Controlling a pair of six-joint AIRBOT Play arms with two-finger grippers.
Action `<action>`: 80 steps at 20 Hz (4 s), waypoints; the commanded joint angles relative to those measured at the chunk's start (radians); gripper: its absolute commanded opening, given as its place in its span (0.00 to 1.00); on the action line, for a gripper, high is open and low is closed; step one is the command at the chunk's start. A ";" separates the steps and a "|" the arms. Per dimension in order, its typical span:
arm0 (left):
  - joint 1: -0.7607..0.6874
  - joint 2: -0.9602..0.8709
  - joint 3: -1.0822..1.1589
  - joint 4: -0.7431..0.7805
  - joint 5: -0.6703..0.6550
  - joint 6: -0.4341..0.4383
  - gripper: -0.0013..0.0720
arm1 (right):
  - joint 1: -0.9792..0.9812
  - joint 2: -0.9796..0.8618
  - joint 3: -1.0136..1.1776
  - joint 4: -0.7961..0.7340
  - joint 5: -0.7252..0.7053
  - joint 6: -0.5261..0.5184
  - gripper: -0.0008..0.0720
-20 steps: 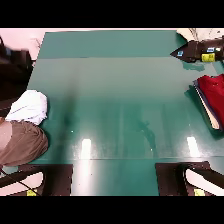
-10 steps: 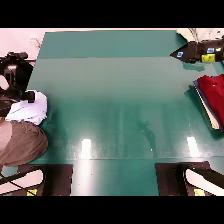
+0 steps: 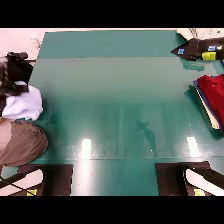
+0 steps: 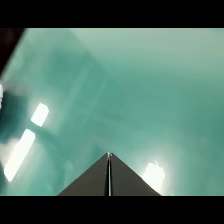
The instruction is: Fold the shirts.
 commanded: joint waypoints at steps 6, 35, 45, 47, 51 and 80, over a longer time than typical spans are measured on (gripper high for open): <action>-0.339 0.267 0.487 -0.027 -0.145 0.179 0.05 | 0.000 0.111 0.001 0.073 -0.259 0.000 0.04; -0.319 -0.451 0.192 -0.800 -0.099 0.173 0.86 | -0.001 0.176 0.000 0.066 -0.226 0.000 0.04; -0.446 -0.601 0.196 -0.940 0.044 0.279 0.78 | -0.001 0.173 -0.002 0.064 -0.174 0.000 0.04; -0.448 -0.600 0.211 -0.948 0.032 0.279 0.29 | -0.002 0.158 -0.002 0.062 -0.145 0.000 0.04; -0.436 -0.585 0.350 -0.864 -0.064 0.290 0.06 | 0.002 0.077 -0.009 -0.080 0.064 0.011 0.04; -0.425 -0.361 0.618 -0.589 -0.232 0.282 0.06 | 0.233 -0.177 -0.212 -0.172 -0.216 0.050 0.03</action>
